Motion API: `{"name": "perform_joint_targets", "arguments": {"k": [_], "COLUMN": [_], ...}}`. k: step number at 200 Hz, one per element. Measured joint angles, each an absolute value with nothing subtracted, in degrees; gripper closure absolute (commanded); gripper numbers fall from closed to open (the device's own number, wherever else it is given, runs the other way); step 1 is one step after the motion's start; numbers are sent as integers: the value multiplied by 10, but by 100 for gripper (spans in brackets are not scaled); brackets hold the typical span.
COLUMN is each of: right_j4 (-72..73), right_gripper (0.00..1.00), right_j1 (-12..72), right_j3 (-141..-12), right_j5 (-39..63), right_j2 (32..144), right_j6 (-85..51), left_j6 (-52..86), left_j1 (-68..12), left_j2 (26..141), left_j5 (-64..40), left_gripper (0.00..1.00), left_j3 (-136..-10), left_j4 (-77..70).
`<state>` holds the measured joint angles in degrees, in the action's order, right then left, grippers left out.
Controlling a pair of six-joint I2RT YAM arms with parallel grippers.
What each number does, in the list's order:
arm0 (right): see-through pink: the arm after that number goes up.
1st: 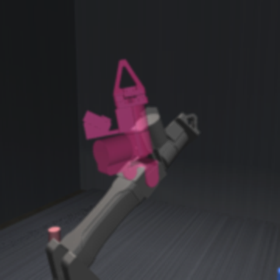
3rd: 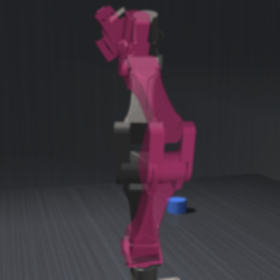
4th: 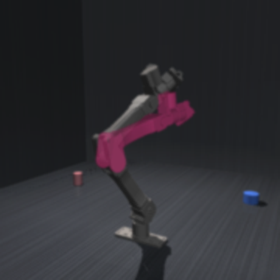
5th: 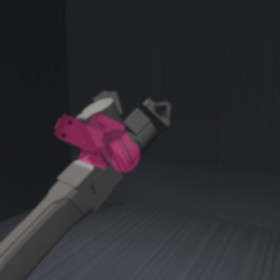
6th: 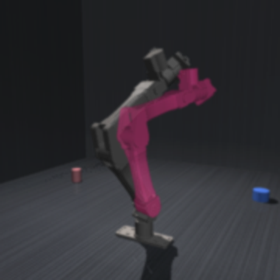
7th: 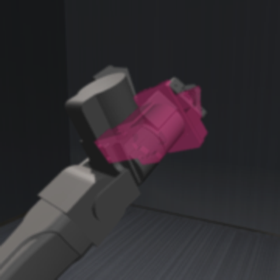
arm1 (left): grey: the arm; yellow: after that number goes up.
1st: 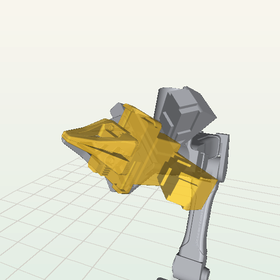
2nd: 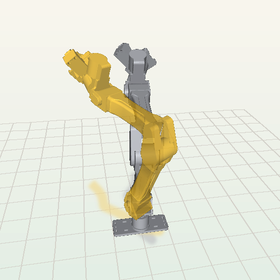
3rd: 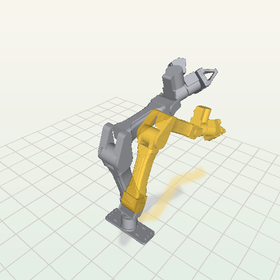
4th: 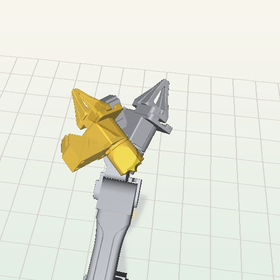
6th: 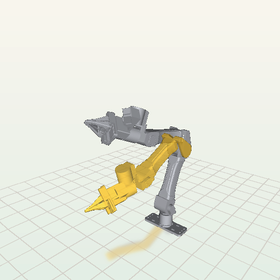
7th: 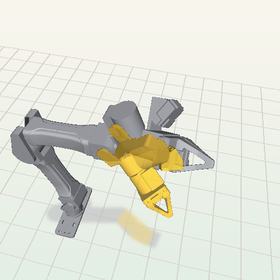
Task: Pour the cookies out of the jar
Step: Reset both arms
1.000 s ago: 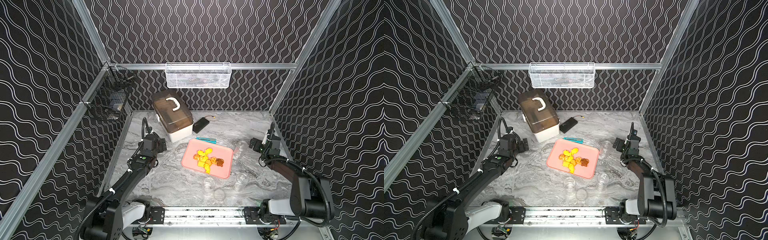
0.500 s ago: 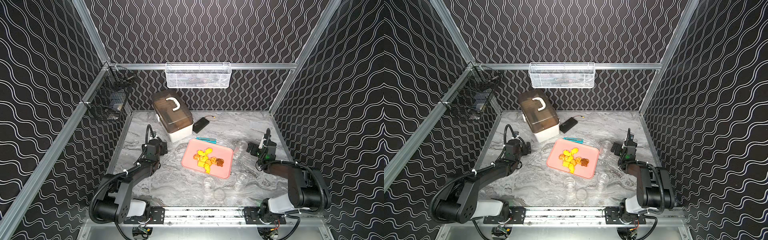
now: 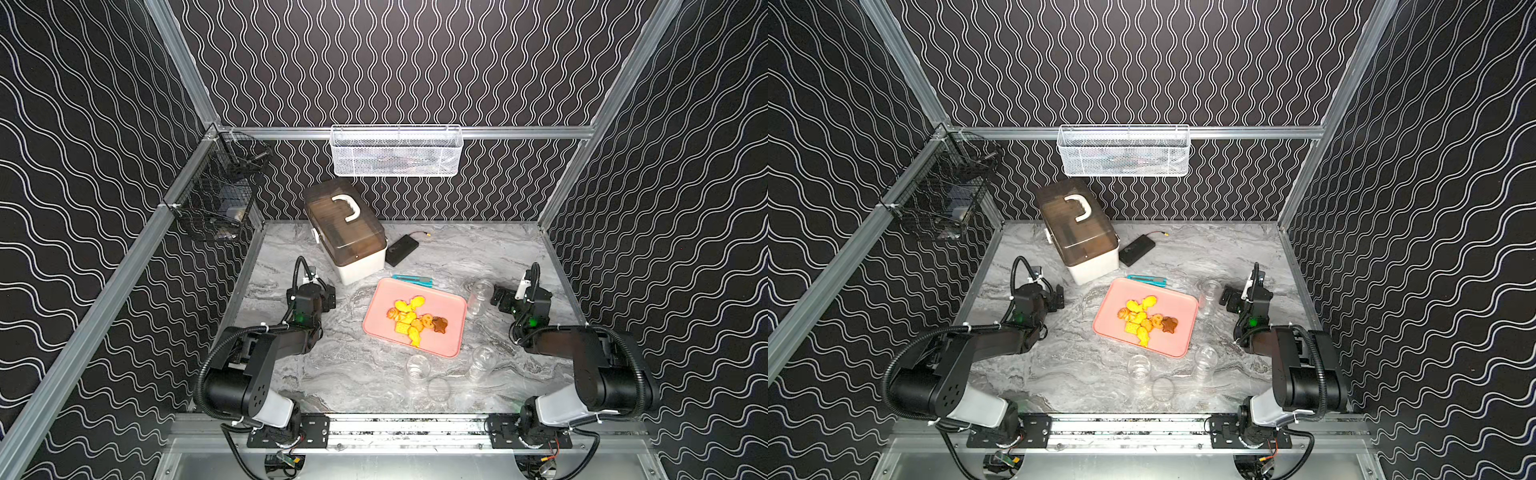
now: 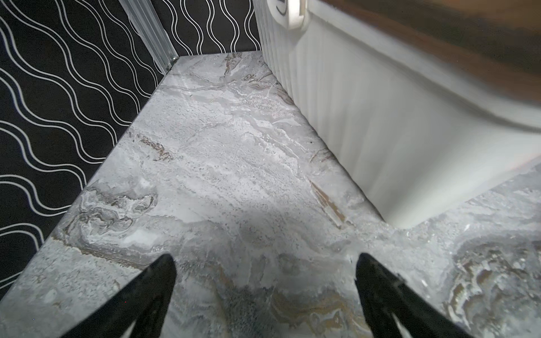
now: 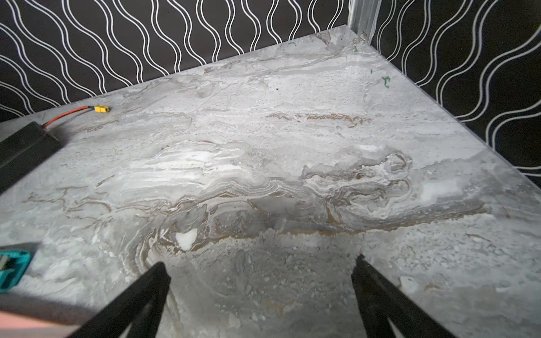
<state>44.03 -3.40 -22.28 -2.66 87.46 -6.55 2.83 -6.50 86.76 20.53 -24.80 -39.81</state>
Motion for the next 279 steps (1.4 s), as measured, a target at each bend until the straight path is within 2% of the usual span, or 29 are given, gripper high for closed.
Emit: {"name": "perform_joint_targets", "arguments": {"k": [113,279], "right_j4": [534,617], "right_gripper": [0,0], "right_j1": [-34,-34], "right_j3": [-199,-176], "right_j5": [-24,-22], "right_j2": [908,948], "right_j6": [-57,-55], "left_j6": [14,0], "left_j1": [-65,-64], "left_j2": [903,914], "left_j5": [173,138], "left_gripper": [1,1], "left_j3": [-239,-234], "left_j4": [-467,-488]}}
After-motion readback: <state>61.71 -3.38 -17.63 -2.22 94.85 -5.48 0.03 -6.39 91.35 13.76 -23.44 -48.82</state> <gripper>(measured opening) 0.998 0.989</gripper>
